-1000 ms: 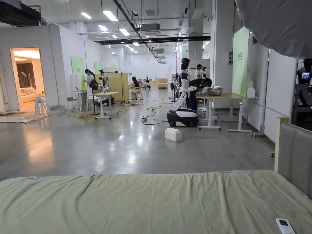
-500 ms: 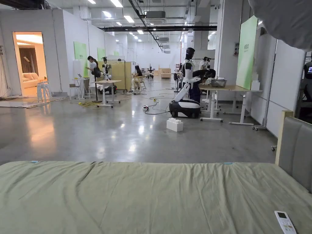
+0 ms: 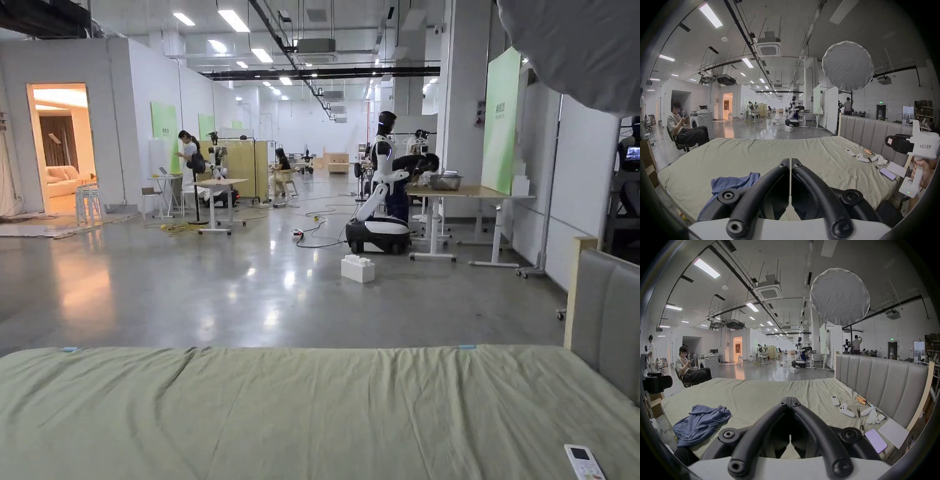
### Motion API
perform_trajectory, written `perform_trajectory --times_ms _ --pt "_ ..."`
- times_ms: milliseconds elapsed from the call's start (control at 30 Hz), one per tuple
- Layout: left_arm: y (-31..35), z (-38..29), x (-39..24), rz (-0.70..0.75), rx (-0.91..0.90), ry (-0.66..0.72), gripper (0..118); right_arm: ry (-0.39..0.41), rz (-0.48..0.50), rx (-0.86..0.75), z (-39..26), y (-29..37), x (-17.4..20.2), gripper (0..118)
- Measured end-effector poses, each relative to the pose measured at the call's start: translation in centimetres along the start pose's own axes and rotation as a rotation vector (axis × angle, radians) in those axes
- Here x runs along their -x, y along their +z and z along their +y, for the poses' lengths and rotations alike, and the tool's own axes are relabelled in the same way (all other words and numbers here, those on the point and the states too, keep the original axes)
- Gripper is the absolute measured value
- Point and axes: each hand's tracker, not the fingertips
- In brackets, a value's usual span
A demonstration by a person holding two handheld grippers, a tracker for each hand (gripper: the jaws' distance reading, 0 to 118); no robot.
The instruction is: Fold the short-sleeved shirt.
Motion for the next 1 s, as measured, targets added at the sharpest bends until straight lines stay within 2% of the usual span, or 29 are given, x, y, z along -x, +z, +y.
perform_trajectory --times_ms 333,467,500,567,633,700,800,867,1000 --pt "0.3 -0.1 1.6 0.020 0.012 -0.021 1 -0.012 0.047 0.009 -0.5 -0.1 0.2 1" --pt "-0.4 -1.2 3.4 0.052 0.108 0.001 2 -0.003 0.073 0.052 -1.9 0.1 0.5 1" --pt "-0.7 -1.6 4.2 0.056 0.139 0.017 8 0.006 0.083 0.072 -2.4 0.2 0.5 1" --pt "-1.4 -2.4 5.7 0.053 0.193 0.029 28 0.015 0.092 0.096 -3.5 0.5 0.5 1" --pt "-2.7 -3.5 7.6 0.027 0.233 0.066 63 0.005 0.089 0.119 -4.7 0.6 0.5 1" --pt "-4.9 -4.8 9.4 0.045 0.316 0.083 87 -0.038 0.087 0.173 -6.1 0.5 0.4 1" --pt "-8.9 -7.4 11.8 0.055 0.405 0.046 90 -0.087 0.072 0.299 -8.2 -0.3 0.0 1" --pt "-12.1 -9.4 13.0 0.065 0.467 -0.014 90 -0.050 0.071 0.289 -8.7 -0.8 0.0 1" --pt "-18.4 -14.5 16.1 0.046 0.524 -0.038 90 -0.062 0.051 0.342 -9.7 -1.5 -0.5 1"
